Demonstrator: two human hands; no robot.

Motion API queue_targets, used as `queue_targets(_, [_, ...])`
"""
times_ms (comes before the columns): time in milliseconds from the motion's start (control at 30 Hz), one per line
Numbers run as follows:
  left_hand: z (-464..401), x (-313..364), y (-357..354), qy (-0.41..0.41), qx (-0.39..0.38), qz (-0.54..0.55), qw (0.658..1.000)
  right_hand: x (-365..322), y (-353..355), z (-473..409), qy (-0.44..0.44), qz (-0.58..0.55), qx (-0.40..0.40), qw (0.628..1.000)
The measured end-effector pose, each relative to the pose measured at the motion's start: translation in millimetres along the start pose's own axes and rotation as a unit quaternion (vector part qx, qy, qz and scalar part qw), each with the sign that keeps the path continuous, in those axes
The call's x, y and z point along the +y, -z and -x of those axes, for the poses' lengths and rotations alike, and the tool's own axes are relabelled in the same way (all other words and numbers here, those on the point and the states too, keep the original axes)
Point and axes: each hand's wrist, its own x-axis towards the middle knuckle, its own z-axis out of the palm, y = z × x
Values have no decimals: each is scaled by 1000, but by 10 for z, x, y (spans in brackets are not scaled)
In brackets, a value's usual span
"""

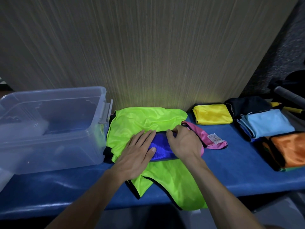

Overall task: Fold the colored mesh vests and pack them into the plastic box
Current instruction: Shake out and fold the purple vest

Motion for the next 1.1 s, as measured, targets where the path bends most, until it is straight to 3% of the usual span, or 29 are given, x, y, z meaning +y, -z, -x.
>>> queue_targets(100, [7, -12, -21, -6, 9, -4, 1000, 11, -36, -16, 21, -13, 21, 999])
queue_targets(267, [5, -27, -34, -10, 18, 0, 1000, 21, -55, -98, -34, -136, -14, 990])
queue_targets(367, [12, -15, -24, -9, 16, -10, 1000, -12, -91, -82, -36, -196, 10, 980])
queue_targets(500, [-19, 36, 104, -4, 35, -25, 999, -53, -131, 14, 61, -250, 86, 962])
queue_targets(633, [-176, 84, 348, -11, 109, 77, 991, -53, -25, 62, 169, -309, 115, 929])
queue_targets(767, [-318, 238, 446, -32, 45, 195, 979, -31, 123, 158, 259, -313, 122, 906])
queue_targets(833, [-352, 332, 476, -28, 51, 215, 975, 0, 215, 184, 276, -305, 138, 901])
queue_targets(1000, [-503, 628, 610, -7, 84, 174, 981, 205, 515, 111, 200, -376, 147, 893])
queue_targets(1100, [-641, 841, 632, -24, 52, 140, 988, 386, 650, 25, 122, -429, 120, 887])
